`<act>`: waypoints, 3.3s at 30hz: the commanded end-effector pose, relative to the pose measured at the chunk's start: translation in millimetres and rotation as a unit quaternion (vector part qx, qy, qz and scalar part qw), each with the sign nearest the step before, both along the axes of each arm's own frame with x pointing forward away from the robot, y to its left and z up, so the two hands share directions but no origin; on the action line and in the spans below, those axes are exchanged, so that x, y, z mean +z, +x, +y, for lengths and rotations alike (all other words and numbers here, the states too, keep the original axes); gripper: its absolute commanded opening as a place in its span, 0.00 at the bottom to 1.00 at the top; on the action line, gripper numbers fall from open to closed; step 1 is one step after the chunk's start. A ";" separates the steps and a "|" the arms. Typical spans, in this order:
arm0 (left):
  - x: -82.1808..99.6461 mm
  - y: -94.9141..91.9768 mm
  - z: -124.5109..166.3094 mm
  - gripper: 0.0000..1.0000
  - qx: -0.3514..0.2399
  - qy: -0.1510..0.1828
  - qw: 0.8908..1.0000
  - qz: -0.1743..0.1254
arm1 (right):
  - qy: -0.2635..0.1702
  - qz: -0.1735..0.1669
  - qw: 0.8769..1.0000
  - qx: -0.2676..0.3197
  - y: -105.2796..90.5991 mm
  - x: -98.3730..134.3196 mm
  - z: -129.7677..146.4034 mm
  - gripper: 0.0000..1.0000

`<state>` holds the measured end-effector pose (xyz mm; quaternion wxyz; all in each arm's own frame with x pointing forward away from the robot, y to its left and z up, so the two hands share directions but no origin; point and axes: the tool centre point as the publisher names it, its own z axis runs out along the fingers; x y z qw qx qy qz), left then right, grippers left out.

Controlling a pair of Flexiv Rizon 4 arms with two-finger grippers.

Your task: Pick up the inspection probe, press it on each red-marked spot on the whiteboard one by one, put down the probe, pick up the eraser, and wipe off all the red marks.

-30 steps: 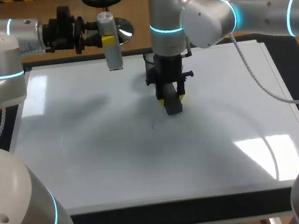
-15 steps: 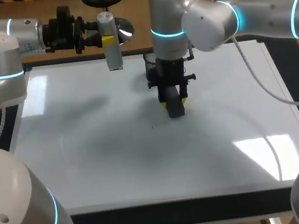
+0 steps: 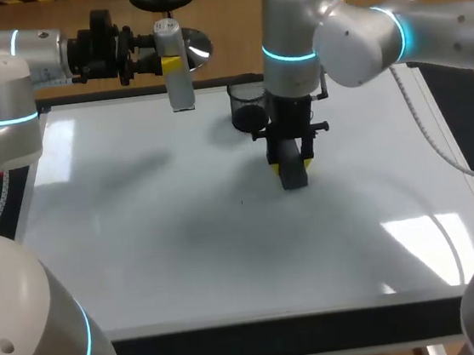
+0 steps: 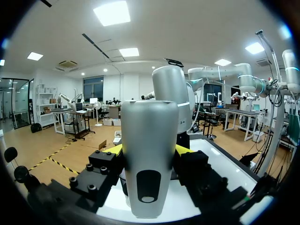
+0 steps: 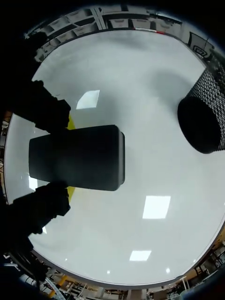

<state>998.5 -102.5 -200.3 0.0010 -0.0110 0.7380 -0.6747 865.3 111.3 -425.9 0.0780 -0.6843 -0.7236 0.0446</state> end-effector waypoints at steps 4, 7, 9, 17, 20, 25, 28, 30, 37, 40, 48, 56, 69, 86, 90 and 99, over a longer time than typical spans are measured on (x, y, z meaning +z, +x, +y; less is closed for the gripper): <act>1.3 0.8 -0.3 0.00 -0.001 0.000 1.000 0.000 | 0.002 -0.004 1.000 -0.012 -11.6 6.8 -19.3 0.00; 1.3 0.8 -0.3 0.00 -0.001 0.000 1.000 0.000 | -0.001 -0.010 1.000 -0.014 -15.3 14.5 -20.3 0.00; 1.3 0.8 -0.3 0.00 -0.001 0.000 1.000 0.000 | -0.007 -0.016 1.000 -0.012 -17.1 21.9 -18.8 0.00; 1.3 0.8 -0.3 0.00 -0.001 0.000 1.000 0.000 | -0.031 -0.028 0.999 -0.012 -31.9 46.3 -17.9 0.00; 1.3 0.8 -0.3 0.00 -0.001 0.000 1.000 0.000 | -0.032 -0.033 0.999 -0.015 -37.9 49.2 -20.3 0.00; 1.3 0.8 -0.3 0.00 -0.001 0.000 1.000 0.000 | -0.031 -0.039 0.998 -0.025 -49.6 51.3 -27.8 0.00; 1.3 0.8 -0.3 0.00 -0.001 0.000 1.000 0.000 | -0.024 -0.045 0.998 -0.032 -55.9 53.9 -30.9 0.00; 1.3 0.8 -0.3 0.00 -0.001 0.000 1.000 0.000 | -0.024 -0.045 0.998 -0.032 -55.9 53.9 -30.9 0.00; 1.3 0.8 -0.3 0.00 -0.001 0.000 1.000 0.000 | -0.024 -0.045 0.998 -0.032 -55.9 53.9 -30.9 0.00; 1.3 0.8 -0.3 0.00 -0.001 0.000 1.000 0.000 | -0.024 -0.045 0.998 -0.032 -55.9 53.9 -30.9 0.00; 1.3 0.8 -0.3 0.00 -0.001 0.000 1.000 0.000 | -0.024 -0.045 0.998 -0.032 -55.9 53.9 -30.9 0.00; 1.3 0.8 -0.3 0.00 -0.001 0.000 1.000 0.000 | -0.027 -0.044 0.998 -0.028 -58.1 56.5 -35.2 0.00; 1.3 0.8 -0.3 0.00 -0.001 0.000 1.000 0.000 | -0.035 -0.046 0.997 -0.046 -78.0 59.2 -59.6 0.00; 1.3 0.8 -0.3 0.00 -0.001 0.000 1.000 0.000 | -0.034 -0.056 0.995 -0.069 -112.8 56.3 -103.6 0.00; 1.3 0.8 -0.3 0.00 -0.001 0.000 1.000 0.000 | -0.045 -0.051 0.995 -0.068 -118.6 51.1 -114.2 0.00; 1.3 0.8 -0.3 0.00 -0.001 0.000 1.000 0.000 | -0.035 -0.050 0.995 -0.076 -125.5 36.5 -140.6 0.00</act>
